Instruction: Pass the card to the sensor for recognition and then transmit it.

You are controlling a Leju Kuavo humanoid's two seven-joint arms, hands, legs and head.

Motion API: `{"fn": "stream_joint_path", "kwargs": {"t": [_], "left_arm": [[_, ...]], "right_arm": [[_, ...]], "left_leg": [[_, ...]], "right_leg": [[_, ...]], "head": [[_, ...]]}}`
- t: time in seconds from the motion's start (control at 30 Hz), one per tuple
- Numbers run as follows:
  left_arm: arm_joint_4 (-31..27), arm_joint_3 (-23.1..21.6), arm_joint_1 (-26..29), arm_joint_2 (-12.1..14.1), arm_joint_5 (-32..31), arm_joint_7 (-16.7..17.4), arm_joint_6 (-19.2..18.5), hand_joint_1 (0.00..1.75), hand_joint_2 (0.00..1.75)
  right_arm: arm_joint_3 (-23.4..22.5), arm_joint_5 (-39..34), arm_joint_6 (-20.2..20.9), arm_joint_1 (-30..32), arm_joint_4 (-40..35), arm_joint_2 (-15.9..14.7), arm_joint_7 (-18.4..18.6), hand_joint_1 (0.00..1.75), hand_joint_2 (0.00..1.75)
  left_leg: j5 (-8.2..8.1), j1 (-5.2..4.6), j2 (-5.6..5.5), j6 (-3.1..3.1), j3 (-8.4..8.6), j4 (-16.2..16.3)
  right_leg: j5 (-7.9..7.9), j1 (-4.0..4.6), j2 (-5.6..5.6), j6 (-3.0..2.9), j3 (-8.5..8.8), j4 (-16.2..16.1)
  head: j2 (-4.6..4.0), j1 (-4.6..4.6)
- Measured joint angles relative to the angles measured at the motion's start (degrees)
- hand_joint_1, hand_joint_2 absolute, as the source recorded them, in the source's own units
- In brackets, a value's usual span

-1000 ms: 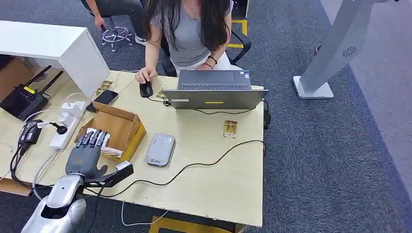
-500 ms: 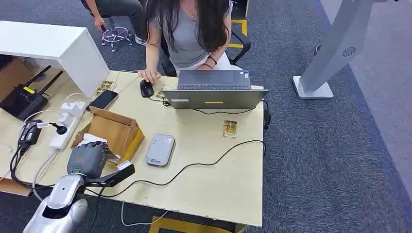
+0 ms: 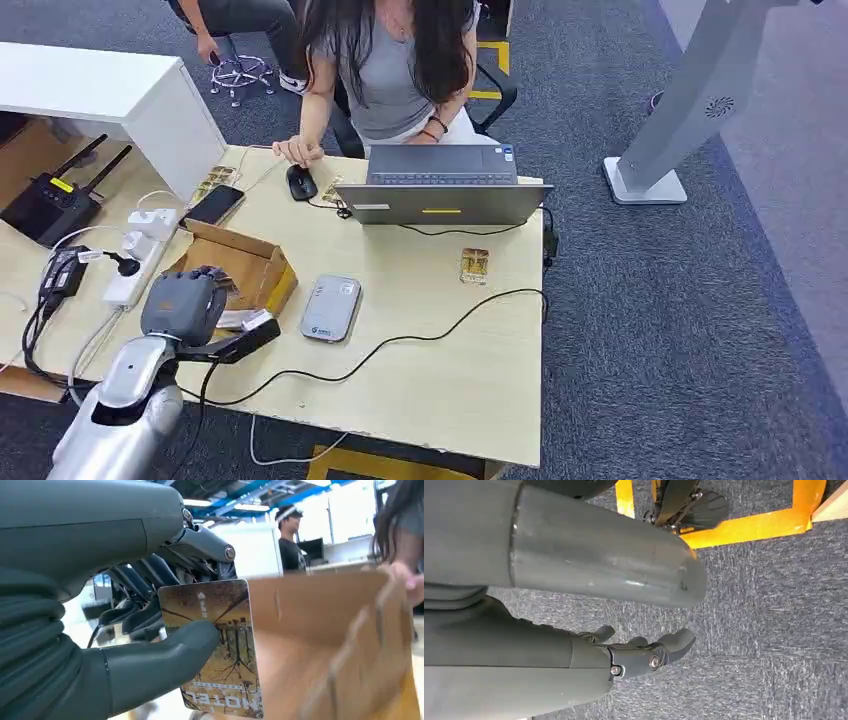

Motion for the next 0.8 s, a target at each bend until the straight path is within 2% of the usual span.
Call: {"fn": "stream_joint_path", "kwargs": {"t": [0.13, 0.27, 0.47, 0.53, 0.63, 0.67, 0.7, 0.8], "left_arm": [[2.4, -0.5, -6.2, -0.7, -0.6, -1.9, 3.0, 1.75, 1.75], [7.3, -2.0, -18.2, -2.4, -1.1, -2.1, 8.1, 1.75, 1.75], [18.2, -5.9, -37.0, -5.4, -4.0, 0.2, 6.5, 1.75, 1.75], [21.4, -7.1, -40.9, -6.2, -4.5, 0.9, 6.3, 1.75, 1.75], [25.2, -7.9, -44.1, -7.0, -4.7, 1.4, 6.5, 1.75, 1.75], [26.3, -8.1, -44.7, -7.2, -4.7, 1.5, 6.8, 0.33, 1.75], [27.7, -8.4, -45.4, -7.3, -4.5, 1.5, 7.1, 0.0, 1.75], [30.5, -8.6, -45.9, -7.9, -3.6, 1.6, 8.3, 0.0, 1.75]], "right_arm": [[0.4, 0.9, 0.5, -0.1, 0.0, 0.0, -0.6, 0.0, 0.0], [1.6, 2.6, 0.5, -0.9, 0.0, 0.0, -0.4, 0.0, 0.0], [2.7, 3.7, 0.5, -1.3, 0.1, 0.0, 0.7, 0.0, 0.0], [3.0, 3.9, 0.5, -1.2, 0.2, 0.0, 1.0, 0.0, 0.0], [3.1, 4.0, 0.6, -0.9, 0.3, 0.0, 1.4, 0.0, 0.0], [3.2, 4.1, 0.6, -0.9, 0.3, 0.0, 1.5, 0.0, 0.0], [3.3, 4.1, 0.6, -0.8, 0.4, 0.0, 1.6, 0.0, 0.0], [3.3, 4.2, 0.6, -0.8, 0.4, 0.0, 1.6, 0.0, 0.0]], "left_leg": [[0.12, 0.01, -0.09, 0.01, -0.1, 0.1], [0.3, 0.02, -0.19, 0.03, -0.25, 0.1], [0.39, 0.0, -0.14, 0.04, -0.32, 0.2], [0.39, 0.0, -0.07, 0.04, -0.33, 0.2], [0.38, -0.01, -0.03, 0.04, -0.33, 0.2], [0.38, -0.01, -0.03, 0.04, -0.33, 0.2], [0.38, 0.0, -0.03, 0.04, -0.33, 0.2], [0.38, 0.0, -0.01, 0.04, -0.33, 0.2]], "right_leg": [[0.08, 0.0, -0.06, 0.07, -0.12, 0.0], [0.3, 0.0, -0.16, 0.11, -0.2, 0.0], [0.46, -0.01, -0.06, 0.17, -0.22, 0.0], [0.47, -0.01, 0.01, 0.18, -0.24, 0.0], [0.47, -0.01, 0.06, 0.18, -0.28, 0.0], [0.47, -0.01, 0.07, 0.18, -0.29, 0.0], [0.46, -0.01, 0.08, 0.18, -0.29, 0.0], [0.46, 0.0, 0.1, 0.18, -0.3, 0.0]], "head": [[0.0, 0.02], [0.0, 0.0], [0.0, 0.02], [0.0, 0.0], [0.0, 0.04], [0.0, 0.0], [0.0, 0.04], [0.0, 0.0]]}}
